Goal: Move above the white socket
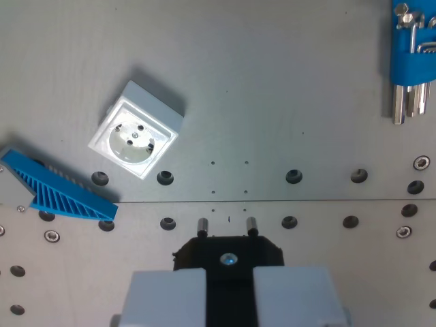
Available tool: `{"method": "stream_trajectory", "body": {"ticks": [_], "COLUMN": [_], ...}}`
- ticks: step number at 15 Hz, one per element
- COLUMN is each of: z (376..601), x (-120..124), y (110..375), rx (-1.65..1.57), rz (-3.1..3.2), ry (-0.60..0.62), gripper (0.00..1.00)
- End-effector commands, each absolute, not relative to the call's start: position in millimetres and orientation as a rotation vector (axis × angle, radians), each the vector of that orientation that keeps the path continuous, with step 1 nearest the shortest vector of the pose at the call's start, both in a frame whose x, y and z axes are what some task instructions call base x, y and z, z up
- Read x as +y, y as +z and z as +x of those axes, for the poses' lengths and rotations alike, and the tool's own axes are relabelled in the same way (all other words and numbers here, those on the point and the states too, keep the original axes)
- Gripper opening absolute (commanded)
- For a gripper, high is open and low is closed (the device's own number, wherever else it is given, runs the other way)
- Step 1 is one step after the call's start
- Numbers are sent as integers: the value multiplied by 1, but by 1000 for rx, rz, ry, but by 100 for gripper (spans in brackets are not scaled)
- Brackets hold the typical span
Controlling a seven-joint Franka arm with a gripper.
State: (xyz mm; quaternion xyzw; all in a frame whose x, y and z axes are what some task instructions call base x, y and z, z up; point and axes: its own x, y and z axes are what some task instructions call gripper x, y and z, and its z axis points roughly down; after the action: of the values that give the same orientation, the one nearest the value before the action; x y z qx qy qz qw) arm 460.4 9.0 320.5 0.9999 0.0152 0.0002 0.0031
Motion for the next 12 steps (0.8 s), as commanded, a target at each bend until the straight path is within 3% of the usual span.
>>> {"method": "stream_trajectory", "body": {"ticks": [1, 12], "z": [460, 459], "x": [9, 11], "y": [321, 315], "rx": [48, 142], "rz": [3135, 3134], "ry": [1, 12], "gripper": [0, 0]}}
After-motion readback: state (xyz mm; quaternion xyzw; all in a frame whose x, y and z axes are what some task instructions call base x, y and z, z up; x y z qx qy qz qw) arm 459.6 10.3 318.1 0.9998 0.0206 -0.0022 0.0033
